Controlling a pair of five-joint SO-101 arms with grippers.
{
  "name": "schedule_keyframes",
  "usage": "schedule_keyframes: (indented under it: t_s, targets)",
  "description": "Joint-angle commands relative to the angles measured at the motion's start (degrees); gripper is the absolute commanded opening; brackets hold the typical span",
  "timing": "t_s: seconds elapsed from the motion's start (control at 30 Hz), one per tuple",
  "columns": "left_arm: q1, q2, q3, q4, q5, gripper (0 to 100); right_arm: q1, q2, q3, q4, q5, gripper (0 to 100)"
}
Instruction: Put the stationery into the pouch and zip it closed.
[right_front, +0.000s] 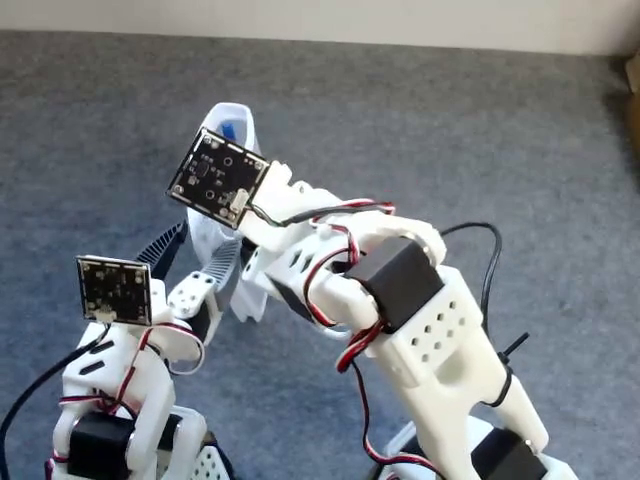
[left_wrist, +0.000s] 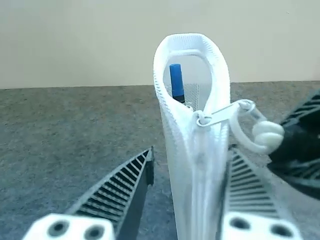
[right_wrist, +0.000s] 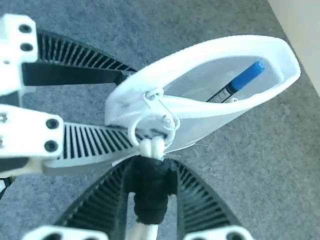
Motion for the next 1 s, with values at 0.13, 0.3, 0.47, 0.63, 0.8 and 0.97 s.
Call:
schedule_keyframes:
  t_s: [0.13,0.3,0.47,0.63,0.8,0.97]
  targets:
    - [0.9,-0.8,-0.3,-1.3,-0.7,5,-0.4,-1.6,-1.2,-1.1,-0.5,0.4]
    - [1.0,-0.8,-0.3,-1.1,-0.7,1,2.6,-1.6,-1.2,-6.3,-1.1,0.4]
    - [1.0,-0.8,-0.6,-1.0,-0.7,1,7.8,-1.5,-1.2,-13.9,-6.6,0.4]
    - [1.0,-0.8,-0.7,0.7,-0.7,1,12.7,-1.5,-0.9,-21.4,-9.8,0.4]
    - [1.0,-0.8,-0.7,0.7,-0.7,1,14.0,-1.4,-0.7,-28.2,-10.1,0.4]
    - [1.0,-0.8,-0.6,0.7,-2.5,1,15.7,-0.7,0.3,-34.8,-10.1,0.4]
